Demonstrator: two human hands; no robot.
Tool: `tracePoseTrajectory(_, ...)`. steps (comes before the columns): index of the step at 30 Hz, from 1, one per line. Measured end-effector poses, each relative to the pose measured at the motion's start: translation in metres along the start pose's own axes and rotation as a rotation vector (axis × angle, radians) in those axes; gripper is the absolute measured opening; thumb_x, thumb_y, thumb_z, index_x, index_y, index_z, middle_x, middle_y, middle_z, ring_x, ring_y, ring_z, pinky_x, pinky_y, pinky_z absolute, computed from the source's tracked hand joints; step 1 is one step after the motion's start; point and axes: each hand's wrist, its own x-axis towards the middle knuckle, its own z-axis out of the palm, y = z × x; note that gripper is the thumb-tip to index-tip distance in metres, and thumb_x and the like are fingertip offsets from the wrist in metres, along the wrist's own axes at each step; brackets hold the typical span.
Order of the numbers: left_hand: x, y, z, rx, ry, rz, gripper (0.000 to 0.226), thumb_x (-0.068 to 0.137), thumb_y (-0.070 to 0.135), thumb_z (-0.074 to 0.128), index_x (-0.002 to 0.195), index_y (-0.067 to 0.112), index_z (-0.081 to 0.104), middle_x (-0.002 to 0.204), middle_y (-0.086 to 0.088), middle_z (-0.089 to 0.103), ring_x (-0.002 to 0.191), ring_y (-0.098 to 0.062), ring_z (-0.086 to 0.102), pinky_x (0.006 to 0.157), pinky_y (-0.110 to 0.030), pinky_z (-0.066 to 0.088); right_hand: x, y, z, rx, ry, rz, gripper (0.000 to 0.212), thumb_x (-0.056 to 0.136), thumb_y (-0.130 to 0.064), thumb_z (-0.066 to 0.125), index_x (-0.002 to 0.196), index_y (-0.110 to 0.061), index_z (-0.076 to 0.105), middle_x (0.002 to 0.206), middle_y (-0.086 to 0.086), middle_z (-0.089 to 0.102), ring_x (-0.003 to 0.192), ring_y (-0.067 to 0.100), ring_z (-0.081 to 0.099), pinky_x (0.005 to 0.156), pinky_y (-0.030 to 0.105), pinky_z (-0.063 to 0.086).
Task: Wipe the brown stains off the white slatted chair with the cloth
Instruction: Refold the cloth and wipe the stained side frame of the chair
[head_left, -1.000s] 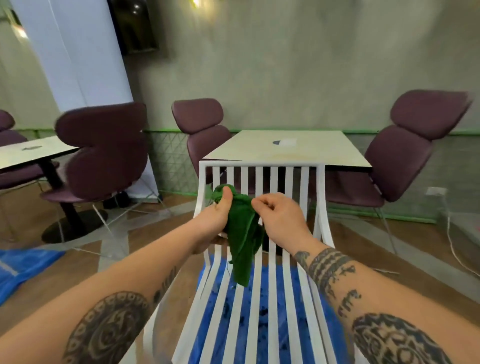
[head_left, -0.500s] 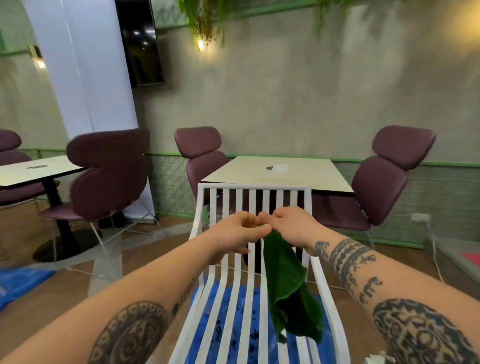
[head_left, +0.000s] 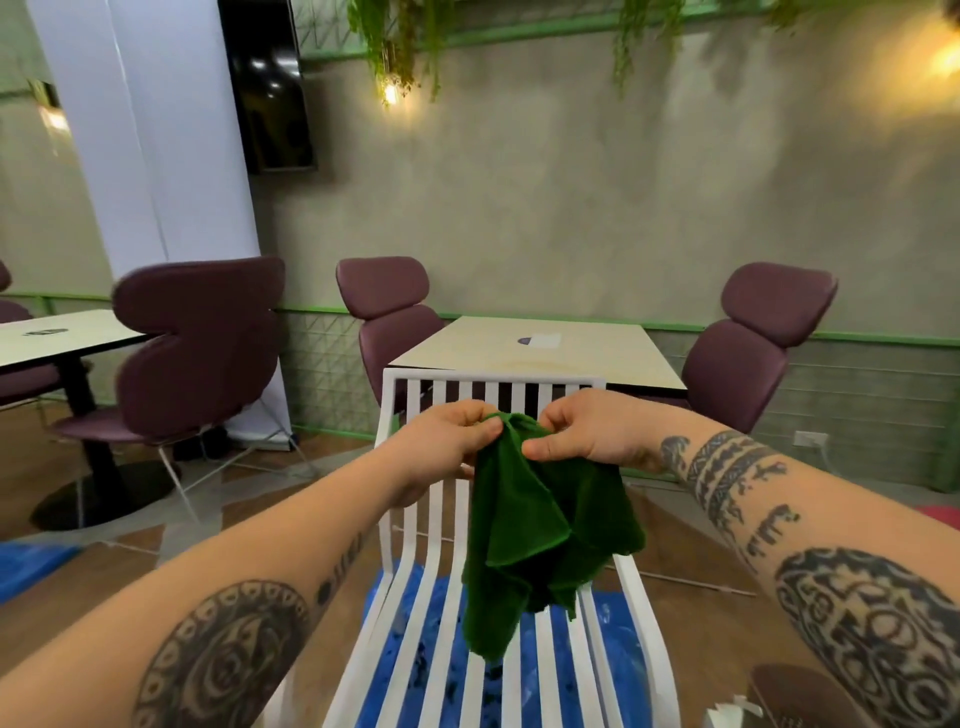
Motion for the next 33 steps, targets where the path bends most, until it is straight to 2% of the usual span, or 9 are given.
tracePoseTrajectory(5,0.005,0.021,-0.008,0.012,0.198,0.074,0.017,0.103,0.028,0.058,0.094,0.017,0.068,0.082,-0.001,0.07,0.078,-0.016,0.065,0.077,-0.037,0.055,0.007,-0.003,-0.011,-0.129,-0.042,-0.007,0.038,0.083,-0.06,0.07,0.092,-0.023,0.072,0.09,-0.007,0.074,0.082,0.01,0.07,0.074,0.025,0.051)
tracePoseTrajectory(10,0.007,0.053,-0.023,0.227,0.216,0.139,0.028,0.087,0.037,0.078,0.073,0.016,0.065,0.06,0.007,0.062,0.054,-0.007,0.057,0.053,-0.021,0.045,0.001,-0.006,0.005,0.346,0.149,-0.148,0.051,0.076,-0.063,0.061,0.113,-0.028,0.067,0.106,-0.009,0.071,0.097,0.007,0.066,0.076,0.021,0.047)
tracePoseTrajectory(12,0.008,0.062,-0.024,0.231,0.182,0.129,0.032,0.084,0.042,0.079,0.076,0.013,0.068,0.064,0.001,0.063,0.057,-0.011,0.057,0.054,-0.023,0.046,0.006,-0.01,0.011,0.445,0.233,-0.221,0.04,0.083,-0.052,0.067,0.116,-0.029,0.066,0.11,-0.006,0.073,0.1,0.006,0.067,0.075,0.021,0.049)
tracePoseTrajectory(15,0.01,0.068,-0.03,0.212,0.192,0.099,0.047,0.089,0.052,0.07,0.084,0.006,0.068,0.07,-0.007,0.061,0.06,-0.017,0.056,0.055,-0.026,0.046,0.014,-0.019,0.016,0.45,0.309,-0.254,0.009,0.094,-0.028,0.068,0.093,-0.019,0.071,0.084,-0.005,0.075,0.078,0.002,0.067,0.068,0.018,0.05)
tracePoseTrajectory(19,0.007,0.056,-0.039,0.272,0.128,0.065,0.054,0.091,0.06,0.062,0.089,0.006,0.062,0.075,-0.007,0.06,0.066,-0.02,0.055,0.061,-0.03,0.044,0.022,-0.031,0.009,0.509,0.332,-0.238,0.017,0.099,-0.023,0.062,0.084,-0.019,0.068,0.079,-0.005,0.069,0.074,0.009,0.063,0.069,0.025,0.048)
tracePoseTrajectory(23,-0.005,0.019,-0.046,0.085,-0.159,-0.081,0.057,0.083,0.051,0.077,0.116,0.006,0.066,0.111,-0.011,0.075,0.101,-0.027,0.073,0.085,-0.035,0.057,0.026,-0.037,-0.002,0.559,0.367,-0.229,0.023,0.101,-0.021,0.057,0.08,-0.018,0.064,0.083,0.009,0.062,0.074,0.022,0.057,0.067,0.037,0.049)
tracePoseTrajectory(25,-0.01,-0.002,-0.047,0.085,-0.201,-0.128,0.061,0.073,0.05,0.085,0.116,0.011,0.069,0.115,-0.012,0.075,0.108,-0.029,0.072,0.092,-0.037,0.057,0.024,-0.032,-0.01,0.576,0.444,-0.191,0.025,0.1,-0.026,0.055,0.076,-0.023,0.063,0.081,0.007,0.061,0.072,0.022,0.055,0.068,0.038,0.047)
tracePoseTrajectory(30,-0.014,-0.032,-0.05,0.119,-0.039,-0.129,0.064,0.066,0.059,0.082,0.105,0.01,0.07,0.095,-0.005,0.078,0.09,-0.024,0.075,0.076,-0.034,0.058,0.021,0.011,-0.031,0.528,0.673,-0.072,0.019,0.087,-0.038,0.051,0.077,-0.03,0.065,0.089,0.009,0.068,0.089,0.032,0.066,0.085,0.053,0.056)
tracePoseTrajectory(33,-0.006,-0.029,-0.053,-0.027,0.134,-0.076,0.031,0.087,0.041,0.072,0.099,0.012,0.069,0.088,-0.005,0.075,0.09,-0.026,0.071,0.08,-0.039,0.059,0.012,0.036,-0.034,0.441,0.746,0.001,0.016,0.098,-0.027,0.051,0.093,-0.025,0.067,0.098,0.008,0.069,0.095,0.032,0.066,0.086,0.046,0.057)
